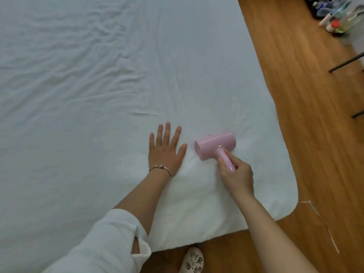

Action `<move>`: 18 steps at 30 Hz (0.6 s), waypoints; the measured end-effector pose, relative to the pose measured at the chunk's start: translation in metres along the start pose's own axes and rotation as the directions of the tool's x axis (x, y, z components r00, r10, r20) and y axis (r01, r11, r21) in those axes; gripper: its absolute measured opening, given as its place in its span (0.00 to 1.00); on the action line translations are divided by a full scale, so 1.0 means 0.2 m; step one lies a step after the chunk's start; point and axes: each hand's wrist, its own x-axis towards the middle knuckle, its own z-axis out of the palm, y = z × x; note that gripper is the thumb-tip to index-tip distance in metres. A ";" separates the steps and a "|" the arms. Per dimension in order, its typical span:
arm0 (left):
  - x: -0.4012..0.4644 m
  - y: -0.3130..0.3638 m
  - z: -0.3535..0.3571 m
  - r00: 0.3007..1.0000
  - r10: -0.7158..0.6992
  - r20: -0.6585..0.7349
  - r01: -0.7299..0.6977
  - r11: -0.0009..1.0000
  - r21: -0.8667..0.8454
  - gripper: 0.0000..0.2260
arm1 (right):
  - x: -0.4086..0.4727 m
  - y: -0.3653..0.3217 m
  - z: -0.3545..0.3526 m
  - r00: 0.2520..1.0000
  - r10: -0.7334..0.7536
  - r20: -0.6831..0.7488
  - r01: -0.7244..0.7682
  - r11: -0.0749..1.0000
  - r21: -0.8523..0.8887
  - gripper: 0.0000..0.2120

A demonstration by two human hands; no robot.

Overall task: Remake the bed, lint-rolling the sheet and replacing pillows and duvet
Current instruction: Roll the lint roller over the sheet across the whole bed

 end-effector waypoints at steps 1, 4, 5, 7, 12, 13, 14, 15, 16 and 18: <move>-0.08 0.03 0.03 1.000 -0.005 0.001 0.005 1.000 -0.002 0.27 | -0.06 0.07 -0.03 1.000 -0.011 0.012 0.011 1.000 0.014 0.16; -0.27 0.13 0.10 1.000 -0.012 -0.004 0.012 1.000 -0.019 0.27 | -0.24 0.27 -0.12 0.999 -0.040 0.024 0.039 0.999 0.036 0.15; -0.33 0.16 0.13 1.000 -0.012 -0.001 0.012 1.000 -0.017 0.27 | -0.30 0.34 -0.15 0.999 -0.034 0.023 0.033 0.998 0.044 0.15; -0.47 0.21 0.18 1.000 -0.001 0.009 0.002 1.000 -0.013 0.28 | -0.43 0.48 -0.19 1.000 -0.024 0.020 0.023 0.997 0.075 0.11; -0.85 0.29 0.31 0.991 0.056 0.121 -0.058 0.998 0.010 0.30 | -0.69 0.79 -0.35 1.000 0.006 0.016 -0.007 0.998 0.057 0.13; -0.91 0.31 0.32 0.984 0.066 0.166 -0.070 0.997 0.017 0.30 | -0.71 0.83 -0.38 1.000 0.018 0.025 -0.019 0.999 0.031 0.14; -0.95 0.32 0.32 0.975 0.079 0.206 -0.088 0.996 0.035 0.31 | -0.73 0.86 -0.41 0.999 0.027 0.034 -0.027 1.000 0.006 0.14; -0.98 0.33 0.30 0.968 0.094 0.232 -0.108 0.993 0.051 0.32 | -0.76 0.87 -0.44 0.999 0.032 0.033 -0.032 0.999 -0.008 0.14; -0.99 0.34 0.27 0.966 0.105 0.234 -0.121 0.991 0.051 0.31 | -0.78 0.87 -0.46 0.999 0.030 0.024 -0.030 1.000 -0.011 0.14; -0.95 0.34 0.19 0.978 0.115 0.174 -0.113 0.993 -0.023 0.28 | -0.80 0.84 -0.50 1.000 0.003 -0.007 -0.003 1.000 0.021 0.13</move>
